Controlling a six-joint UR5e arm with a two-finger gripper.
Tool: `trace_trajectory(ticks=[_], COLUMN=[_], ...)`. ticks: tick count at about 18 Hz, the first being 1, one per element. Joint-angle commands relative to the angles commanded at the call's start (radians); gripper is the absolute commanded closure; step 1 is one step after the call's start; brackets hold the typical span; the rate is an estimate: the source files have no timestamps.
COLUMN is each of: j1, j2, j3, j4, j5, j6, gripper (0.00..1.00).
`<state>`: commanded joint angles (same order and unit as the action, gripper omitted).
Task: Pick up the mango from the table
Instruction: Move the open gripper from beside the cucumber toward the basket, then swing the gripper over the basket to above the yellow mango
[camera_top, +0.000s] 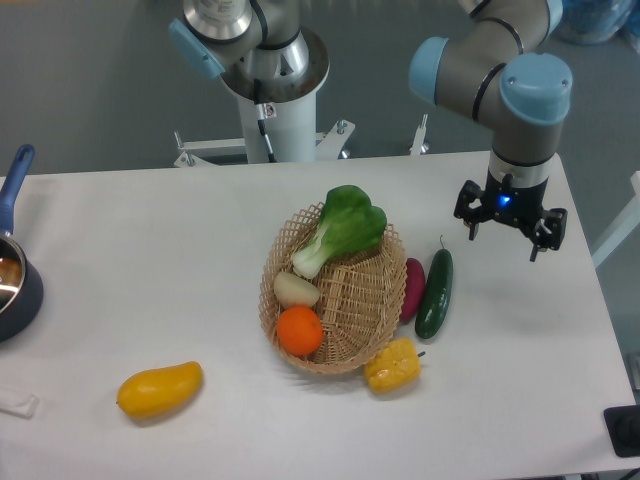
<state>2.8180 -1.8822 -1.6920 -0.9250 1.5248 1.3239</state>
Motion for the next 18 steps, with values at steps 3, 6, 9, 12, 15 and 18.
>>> trace_trajectory(ticks=[3,6,9,12,15,18], j1=[-0.006,-0.02,-0.044,-0.113,-0.207,-0.311], j2=[0.005,0.031,0.058,0.071,0.075,0.078], j3=[-0.005,-0.02,-0.06,-0.063,-0.043,-0.023], j4=[0.0,0.0,0.0,0.003,0.015,0.044], j5=[-0.002,0.0,0.0,0.009,-0.011,-0.009], j6=[-0.011,-0.014,-0.046,-0.129,-0.222,-0.324], gripper=[0.0,0.0,0.0,0.0,0.0,0.0])
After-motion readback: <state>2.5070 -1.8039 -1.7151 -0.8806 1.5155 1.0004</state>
